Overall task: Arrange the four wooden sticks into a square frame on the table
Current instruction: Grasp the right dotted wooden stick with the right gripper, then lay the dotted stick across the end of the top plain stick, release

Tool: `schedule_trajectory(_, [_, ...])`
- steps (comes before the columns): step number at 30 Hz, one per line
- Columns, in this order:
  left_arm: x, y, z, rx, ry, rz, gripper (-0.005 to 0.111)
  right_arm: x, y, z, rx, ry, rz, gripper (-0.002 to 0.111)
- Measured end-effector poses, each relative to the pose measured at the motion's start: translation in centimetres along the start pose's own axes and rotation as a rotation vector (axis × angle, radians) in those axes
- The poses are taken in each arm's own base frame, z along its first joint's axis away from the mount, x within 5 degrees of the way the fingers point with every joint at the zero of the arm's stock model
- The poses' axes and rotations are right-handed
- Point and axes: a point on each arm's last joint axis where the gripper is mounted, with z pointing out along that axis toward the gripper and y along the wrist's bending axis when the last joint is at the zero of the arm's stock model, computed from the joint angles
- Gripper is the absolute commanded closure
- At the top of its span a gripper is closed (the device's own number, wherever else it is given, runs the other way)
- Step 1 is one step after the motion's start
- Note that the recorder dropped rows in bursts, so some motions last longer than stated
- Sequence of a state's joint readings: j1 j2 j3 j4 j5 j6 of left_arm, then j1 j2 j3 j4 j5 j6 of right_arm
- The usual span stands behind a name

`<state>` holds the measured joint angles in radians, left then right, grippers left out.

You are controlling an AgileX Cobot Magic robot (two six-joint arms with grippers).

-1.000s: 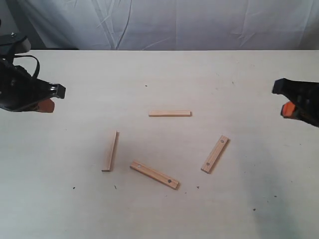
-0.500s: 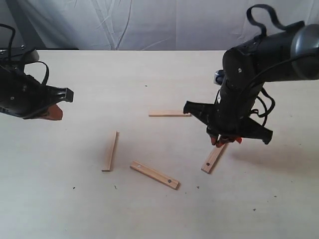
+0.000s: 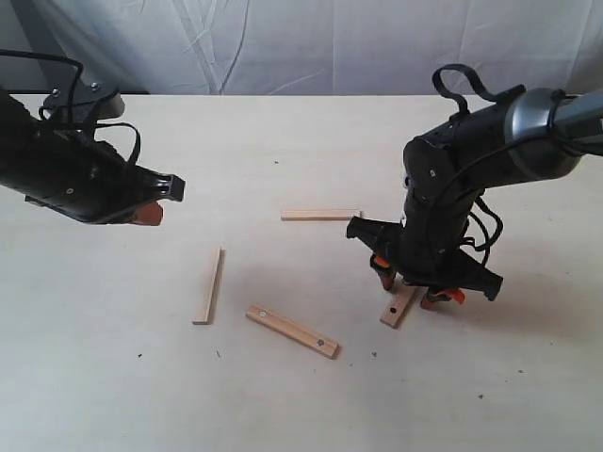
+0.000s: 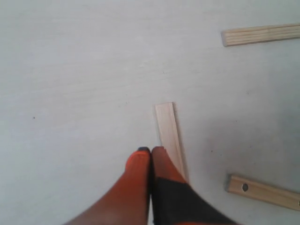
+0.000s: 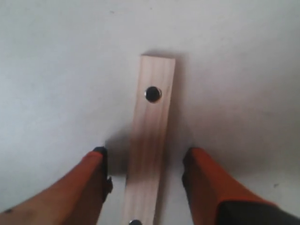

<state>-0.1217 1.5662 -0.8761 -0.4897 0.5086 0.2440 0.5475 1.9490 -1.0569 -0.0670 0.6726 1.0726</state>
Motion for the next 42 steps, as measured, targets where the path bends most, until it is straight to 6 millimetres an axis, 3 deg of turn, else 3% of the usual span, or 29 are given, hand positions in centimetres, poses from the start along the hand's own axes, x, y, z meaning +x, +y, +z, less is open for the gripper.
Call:
schedule_trajectory(1, [0.0, -0.1, 0.0, 0.001, -0.001, 0.002, 0.107, 0.0, 0.0, 0.0, 0.0, 0.0, 0.0, 0.084])
schedule_trajectory(4, [-0.1, -0.2, 0.0, 0.0, -0.01, 0.007, 0.107, 0.4, -0.1, 0.2, 0.033, 0.018, -0.045, 0.109])
schedule_trajectory(13, [-0.2, -0.1, 0.0, -0.008, -0.022, 0.017, 0.107, 0.5, 1.0, -0.1, 0.007, 0.019, -0.22, 0.108])
schedule_trajectory(22, [-0.5, 0.0, 0.0, -0.019, -0.058, 0.021, 0.107, -1.3, 4.8, -3.1, -0.114, -0.053, -0.494, 0.108])
schedule_trajectory(31, [-0.5, 0.0, 0.0, -0.02, -0.062, 0.024, 0.107, -2.6, 7.3, -1.0, -0.111, -0.057, -0.592, 0.108])
schedule_trajectory(42, [-0.6, -0.1, 0.0, -0.013, -0.071, 0.006, 0.107, -2.8, 7.3, 0.6, -0.061, -0.053, -0.654, 0.108])
